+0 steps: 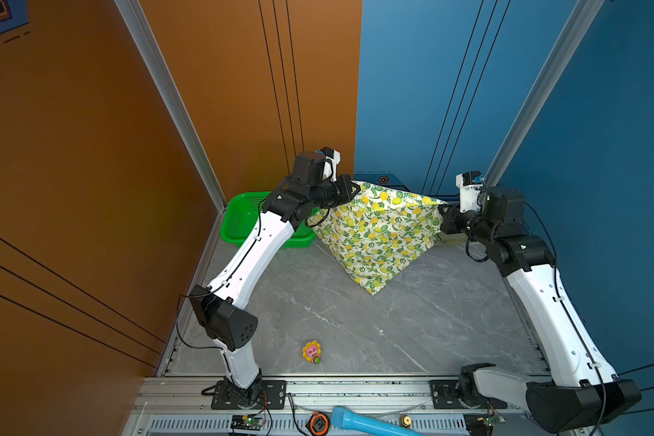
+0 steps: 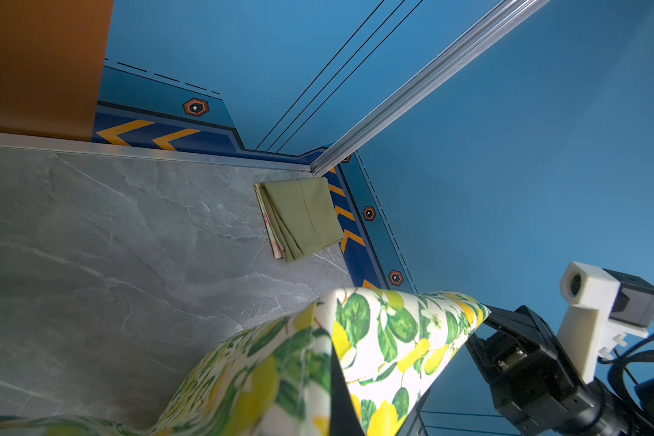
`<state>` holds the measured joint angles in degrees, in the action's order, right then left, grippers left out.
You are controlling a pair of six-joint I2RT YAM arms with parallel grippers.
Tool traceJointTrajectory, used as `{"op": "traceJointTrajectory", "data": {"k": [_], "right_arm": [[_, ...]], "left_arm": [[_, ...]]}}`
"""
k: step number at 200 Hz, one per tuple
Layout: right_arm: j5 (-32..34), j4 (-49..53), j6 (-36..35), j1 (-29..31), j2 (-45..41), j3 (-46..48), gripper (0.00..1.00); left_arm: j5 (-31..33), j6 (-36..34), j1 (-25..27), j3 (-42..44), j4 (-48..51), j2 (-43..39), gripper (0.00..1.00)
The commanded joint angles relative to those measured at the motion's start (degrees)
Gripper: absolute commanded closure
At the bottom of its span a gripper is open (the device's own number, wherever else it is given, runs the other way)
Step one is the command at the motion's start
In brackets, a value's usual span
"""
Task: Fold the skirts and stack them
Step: 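Lower the lemon-print skirt flat onto the table with both grippers and release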
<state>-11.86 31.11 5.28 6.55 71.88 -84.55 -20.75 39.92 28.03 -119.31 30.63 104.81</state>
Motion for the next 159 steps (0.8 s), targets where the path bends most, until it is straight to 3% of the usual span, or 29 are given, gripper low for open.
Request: {"op": "traceJointTrajectory", "data": {"k": [1, 41, 64, 79, 94, 110, 123, 127, 145, 152, 159], "right_arm": [[0.9, 0.2, -3.1, -3.2, 2.7, -6.1, 1.0], [2.9, 3.0, -9.4, -3.8, 6.0, -16.1, 1.0], [6.1, 5.9, -13.5, 0.0, 2.6, -15.3, 1.0], [11.8, 7.8, -16.8, 5.7, -1.7, -10.7, 1.0], [19.0, 9.4, -18.2, 12.5, -6.7, -3.5, 1.0], [23.7, 10.3, -15.0, 19.5, -11.9, 5.6, 1.0], [26.1, 9.2, -10.4, 25.2, -16.7, 15.2, 1.0], [26.4, 8.8, -8.7, 26.6, -18.0, 18.2, 0.93], [24.8, 7.9, -2.0, 31.6, -22.9, 28.1, 0.32], [25.0, 8.9, 0.5, 33.1, -24.1, 30.1, 0.19], [25.1, 10.0, 2.5, 35.6, -25.0, 31.2, 0.12]], "left_arm": [[-0.5, 1.5, -1.3, -7.1, -1.6, 5.0, 1.0], [-4.4, 5.2, -1.3, -23.7, -1.6, 15.8, 1.0], [-5.8, 4.8, -0.5, -23.2, -1.8, 16.3, 1.0], [-6.0, 3.3, 0.0, -15.3, -2.7, 12.7, 1.0], [-6.9, 3.2, 0.3, 0.1, -9.4, 6.4, 1.0], [-7.8, 4.4, 0.2, 18.1, -18.8, -0.5, 1.0], [-8.8, 5.6, 0.2, 31.7, -26.2, -4.4, 0.9], [-9.1, 5.5, 0.3, 35.1, -27.5, -5.3, 0.83], [-10.0, 4.8, -0.4, 46.2, -28.6, -8.5, 0.48], [-10.5, 4.4, -1.0, 48.8, -28.1, -9.8, 0.37], [-10.1, 3.7, -1.4, 50.5, -26.6, -11.2, 0.3]]}}
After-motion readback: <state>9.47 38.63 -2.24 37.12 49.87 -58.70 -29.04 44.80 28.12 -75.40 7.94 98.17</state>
